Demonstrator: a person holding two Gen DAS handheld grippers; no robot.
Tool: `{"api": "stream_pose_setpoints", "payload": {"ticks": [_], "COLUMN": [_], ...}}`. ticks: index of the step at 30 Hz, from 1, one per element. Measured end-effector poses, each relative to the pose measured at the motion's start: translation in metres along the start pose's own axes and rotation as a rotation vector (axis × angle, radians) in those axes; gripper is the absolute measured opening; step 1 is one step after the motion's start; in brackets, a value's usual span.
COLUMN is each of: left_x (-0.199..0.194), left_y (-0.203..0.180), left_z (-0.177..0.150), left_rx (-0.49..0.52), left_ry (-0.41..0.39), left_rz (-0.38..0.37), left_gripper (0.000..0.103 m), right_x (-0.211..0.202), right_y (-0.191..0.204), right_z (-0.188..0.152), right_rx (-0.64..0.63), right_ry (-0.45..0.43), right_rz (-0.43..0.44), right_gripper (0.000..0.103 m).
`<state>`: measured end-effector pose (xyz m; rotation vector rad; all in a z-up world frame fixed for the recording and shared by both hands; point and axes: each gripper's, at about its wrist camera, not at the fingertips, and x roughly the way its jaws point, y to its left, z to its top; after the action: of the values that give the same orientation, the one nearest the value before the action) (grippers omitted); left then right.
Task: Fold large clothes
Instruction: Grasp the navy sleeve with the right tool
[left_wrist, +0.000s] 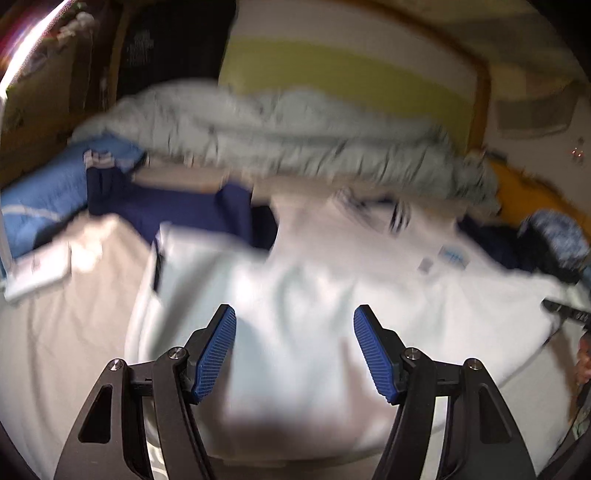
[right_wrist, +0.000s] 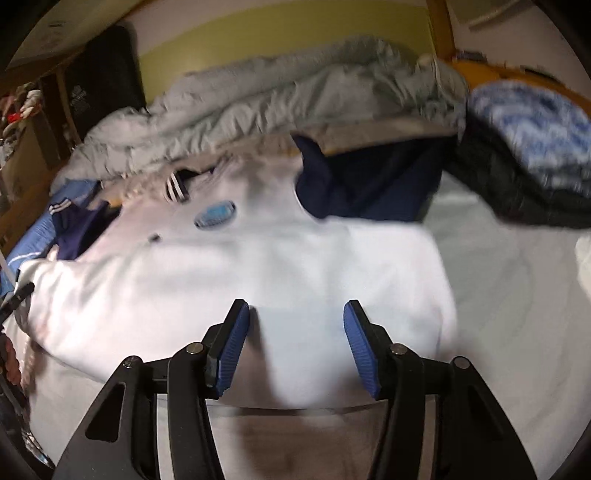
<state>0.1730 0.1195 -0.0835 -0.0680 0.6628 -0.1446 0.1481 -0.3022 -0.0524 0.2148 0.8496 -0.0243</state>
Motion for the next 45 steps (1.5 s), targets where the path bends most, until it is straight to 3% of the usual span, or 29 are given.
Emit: {"api": "stream_pose_setpoints", "payload": {"ticks": [2,4,11,17,22,25,27,29,31,36,40,43,45], "left_x": [0.013,0.008,-0.030,-0.005,0.047,0.076,0.100,0.109,0.105,0.090,0.078,0.072,0.069], "left_y": [0.000,0.002,-0.032,-0.059,-0.054,-0.049,-0.046,-0.043,-0.043,-0.047,-0.052,-0.053,-0.052], "left_z": [-0.011,-0.009,0.060,0.116,0.124,0.107,0.096,0.095,0.093,0.086,0.084,0.083,0.083], "left_rx": [0.022,0.004,0.077,0.107,0.061,0.036,0.039,0.025,0.017,0.029,0.049,0.049,0.040], "left_ry": [0.060,0.042,-0.179,-0.305,-0.278,-0.248,-0.189,-0.135,-0.155,-0.206,-0.255,-0.270,-0.280], "left_rz": [0.043,0.036,0.013,0.030,0.037,0.025,0.036,0.013,0.030,0.078,0.096,0.100,0.098], "left_gripper": [0.069,0.069,0.069,0.069,0.069,0.069,0.069,0.069,0.072,0.075,0.075,0.075,0.075], "right_x": [0.002,-0.003,-0.039,0.015,0.083,0.111,0.122,0.128,0.128,0.096,0.044,0.024,0.034], "right_y": [-0.002,-0.003,-0.029,-0.104,-0.158,-0.181,-0.190,-0.193,-0.191,-0.170,-0.115,-0.053,-0.014], "right_z": [-0.004,0.000,0.073,0.145,0.161,0.159,0.159,0.159,0.158,0.165,0.174,0.163,0.145], "right_rx": [-0.001,-0.005,0.097,0.288,0.365,0.407,0.409,0.394,0.385,0.331,0.207,0.065,-0.009], "right_ry": [0.012,0.020,-0.116,-0.088,-0.033,-0.007,-0.009,-0.038,-0.082,-0.179,-0.259,-0.234,-0.165], "right_rz": [0.007,0.010,0.042,-0.065,-0.179,-0.174,-0.171,-0.138,-0.096,-0.011,0.115,0.223,0.242], "right_gripper": [0.054,0.054,0.055,0.055,0.049,0.042,0.035,0.016,0.004,0.004,0.004,0.003,0.004]}}
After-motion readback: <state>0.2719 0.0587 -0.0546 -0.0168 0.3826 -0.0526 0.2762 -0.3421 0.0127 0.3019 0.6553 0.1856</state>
